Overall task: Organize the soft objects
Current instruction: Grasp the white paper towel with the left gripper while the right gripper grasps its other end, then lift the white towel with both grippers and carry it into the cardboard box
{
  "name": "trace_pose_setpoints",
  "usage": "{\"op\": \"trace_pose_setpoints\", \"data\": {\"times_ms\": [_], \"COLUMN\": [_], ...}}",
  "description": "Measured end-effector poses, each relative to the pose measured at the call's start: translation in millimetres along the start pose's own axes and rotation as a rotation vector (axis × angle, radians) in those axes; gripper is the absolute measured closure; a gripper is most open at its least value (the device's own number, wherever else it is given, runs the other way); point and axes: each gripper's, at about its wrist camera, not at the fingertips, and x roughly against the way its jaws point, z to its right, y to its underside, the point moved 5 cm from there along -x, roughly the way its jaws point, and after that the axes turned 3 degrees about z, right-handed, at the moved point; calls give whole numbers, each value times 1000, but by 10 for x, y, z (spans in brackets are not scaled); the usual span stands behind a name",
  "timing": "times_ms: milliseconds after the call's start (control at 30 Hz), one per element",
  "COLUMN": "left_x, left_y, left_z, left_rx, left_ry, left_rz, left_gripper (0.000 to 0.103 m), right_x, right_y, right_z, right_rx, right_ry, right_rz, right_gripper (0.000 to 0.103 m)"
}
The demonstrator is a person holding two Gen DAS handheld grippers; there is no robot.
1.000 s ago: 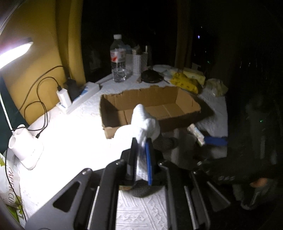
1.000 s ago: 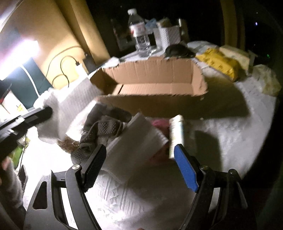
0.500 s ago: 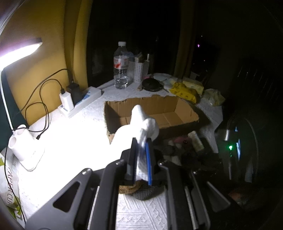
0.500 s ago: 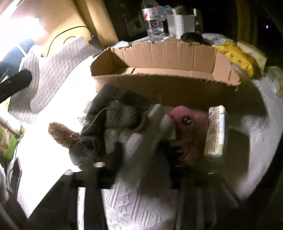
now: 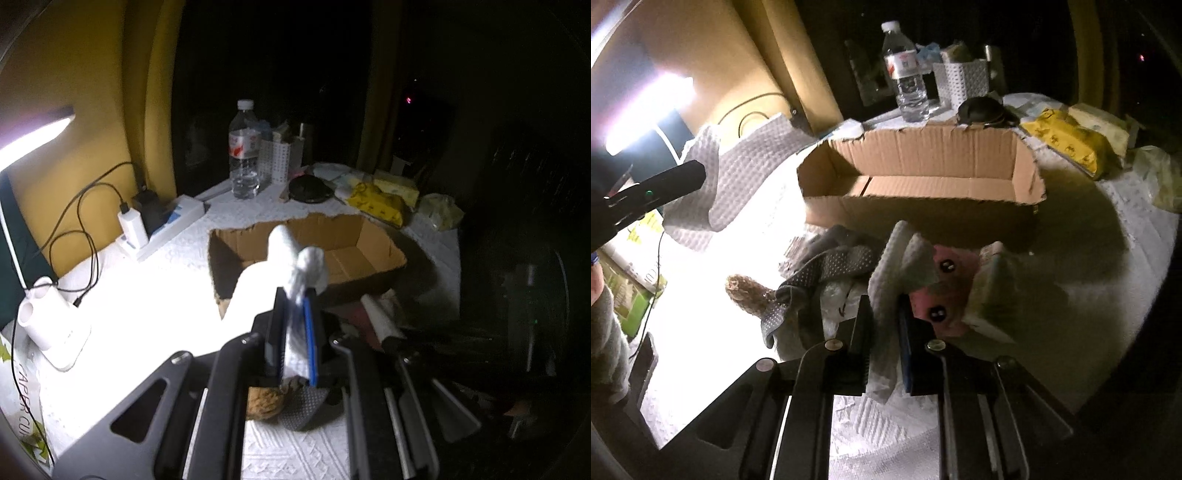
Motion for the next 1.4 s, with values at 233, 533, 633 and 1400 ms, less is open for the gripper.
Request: {"op": "trace_pose_setpoints", "data": {"times_ms": [233,533,633,1400], "left_x": [8,-45,-93,-947], "left_y": [-162,-406,-481,-666], "left_z": [96,191,204,160], "left_rx": [-9,-9,-2,42], "left_ry": [13,33,43,51], "left_rz": [26,55,60,-2], "left_gripper": [95,95,95,95], "right_x": [297,418,406,-39], "right_y": [-162,-488,-597,-1139], "right_z": [85,159,174,413], "right_rx": [-2,29,45,81], "right_ry": [-8,-18,-21,-50], "right_rz": [68,131,142,135], "right_gripper": [89,89,89,89]}}
